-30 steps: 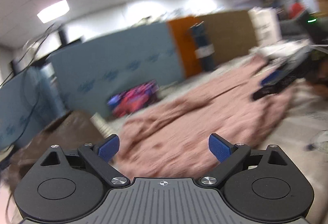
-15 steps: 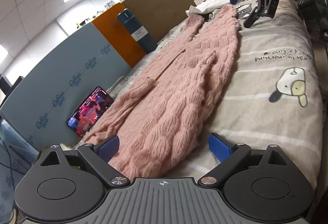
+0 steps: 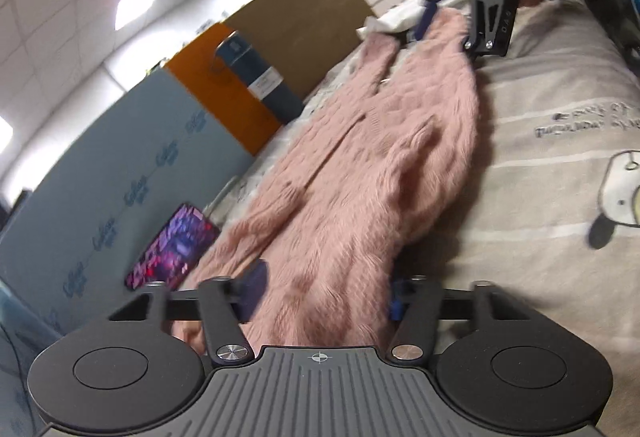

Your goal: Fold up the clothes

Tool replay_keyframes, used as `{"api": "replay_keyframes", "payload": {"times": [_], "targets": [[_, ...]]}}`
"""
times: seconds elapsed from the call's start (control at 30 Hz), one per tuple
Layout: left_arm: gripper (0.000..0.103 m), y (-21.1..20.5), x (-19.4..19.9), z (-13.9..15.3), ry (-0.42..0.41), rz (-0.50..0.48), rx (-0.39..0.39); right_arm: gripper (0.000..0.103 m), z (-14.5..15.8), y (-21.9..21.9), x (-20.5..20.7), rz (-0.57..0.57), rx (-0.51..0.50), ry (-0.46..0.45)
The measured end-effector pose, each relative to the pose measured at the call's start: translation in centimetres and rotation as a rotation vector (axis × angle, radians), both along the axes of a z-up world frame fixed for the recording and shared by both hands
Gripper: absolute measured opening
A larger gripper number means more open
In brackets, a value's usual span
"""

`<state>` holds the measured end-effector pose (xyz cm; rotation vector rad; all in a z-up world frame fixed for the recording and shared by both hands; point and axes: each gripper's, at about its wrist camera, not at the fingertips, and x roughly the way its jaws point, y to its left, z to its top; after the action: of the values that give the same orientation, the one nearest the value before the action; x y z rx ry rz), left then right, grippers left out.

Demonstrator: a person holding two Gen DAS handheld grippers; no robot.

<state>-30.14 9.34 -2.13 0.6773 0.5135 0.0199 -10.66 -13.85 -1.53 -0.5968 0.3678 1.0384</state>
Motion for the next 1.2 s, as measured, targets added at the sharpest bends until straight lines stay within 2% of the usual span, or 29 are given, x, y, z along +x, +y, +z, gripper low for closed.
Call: {"api": "replay_keyframes", "payload": {"times": [0.03, 0.13, 0.17, 0.23, 0.33, 0.47, 0.57, 0.63, 0.67, 0.7, 0.73, 0.77, 0.8, 0.93, 1.1, 1.13, 1.2], "targets": [[0.04, 0.5, 0.0, 0.3, -0.014, 0.016, -0.023, 0.058, 0.1, -0.6, 0.8, -0.022, 0.023, 0.027], [0.024, 1.8, 0.7, 1.4, -0.068, 0.059, -0.094, 0.027, 0.9, -1.9, 2.7, -0.03, 0.127, 0.114], [0.019, 2.2, 1.1, 1.8, -0.083, 0.072, -0.117, 0.024, 1.3, -2.1, 3.2, -0.022, 0.164, 0.136], [0.018, 3.2, 2.2, 2.6, -0.09, 0.079, -0.142, 0.02, 2.1, -2.0, 4.2, -0.011, 0.215, 0.151], [0.017, 5.3, 4.0, 3.8, -0.078, 0.084, -0.193, 0.019, 3.4, -0.5, 5.8, 0.01, 0.227, 0.146], [0.017, 8.7, 6.6, 4.5, -0.007, 0.101, -0.279, 0.019, 4.5, 2.4, 8.5, 0.044, 0.186, 0.163], [0.024, 10.9, 8.5, 4.4, 0.065, 0.118, -0.354, 0.019, 4.6, 4.5, 10.9, 0.064, 0.125, 0.214], [0.034, 12.1, 9.5, 4.2, 0.082, 0.132, -0.391, 0.02, 4.4, 5.7, 12.2, 0.069, 0.073, 0.25], [0.042, 12.6, 9.6, 4.2, 0.068, 0.136, -0.411, 0.021, 4.3, 6.0, 12.8, 0.073, 0.052, 0.267], [0.057, 13.1, 9.8, 4.3, 0.046, 0.14, -0.434, 0.029, 4.3, 6.3, 13.3, 0.077, 0.035, 0.28], [0.065, 13.6, 9.9, 4.5, 0.025, 0.143, -0.469, 0.041, 4.3, 6.4, 13.6, 0.075, 0.029, 0.283], [0.075, 14.1, 10.0, 4.7, 0.004, 0.143, -0.51, 0.045, 4.3, 6.4, 14.0, 0.07, 0.032, 0.285], [0.076, 14.7, 10.2, 4.9, -0.009, 0.149, -0.539, 0.048, 4.4, 6.4, 14.4, 0.067, 0.038, 0.292], [0.076, 16.9, 11.9, 4.9, -0.018, 0.221, -0.55, 0.049, 4.2, 6.0, 16.4, 0.014, 0.043, 0.317], [0.076, 18.4, 12.9, 4.5, -0.01, 0.33, -0.474, 0.049, 3.4, 4.9, 17.6, -0.086, 0.019, 0.293], [0.076, 18.6, 12.6, 4.5, -0.03, 0.357, -0.466, 0.049, 3.4, 4.4, 17.7, -0.109, 0.036, 0.286], [0.076, 19.0, 11.2, 5.0, -0.094, 0.407, -0.453, 0.05, 3.6, 2.4, 17.5, -0.167, 0.143, 0.271]]}}
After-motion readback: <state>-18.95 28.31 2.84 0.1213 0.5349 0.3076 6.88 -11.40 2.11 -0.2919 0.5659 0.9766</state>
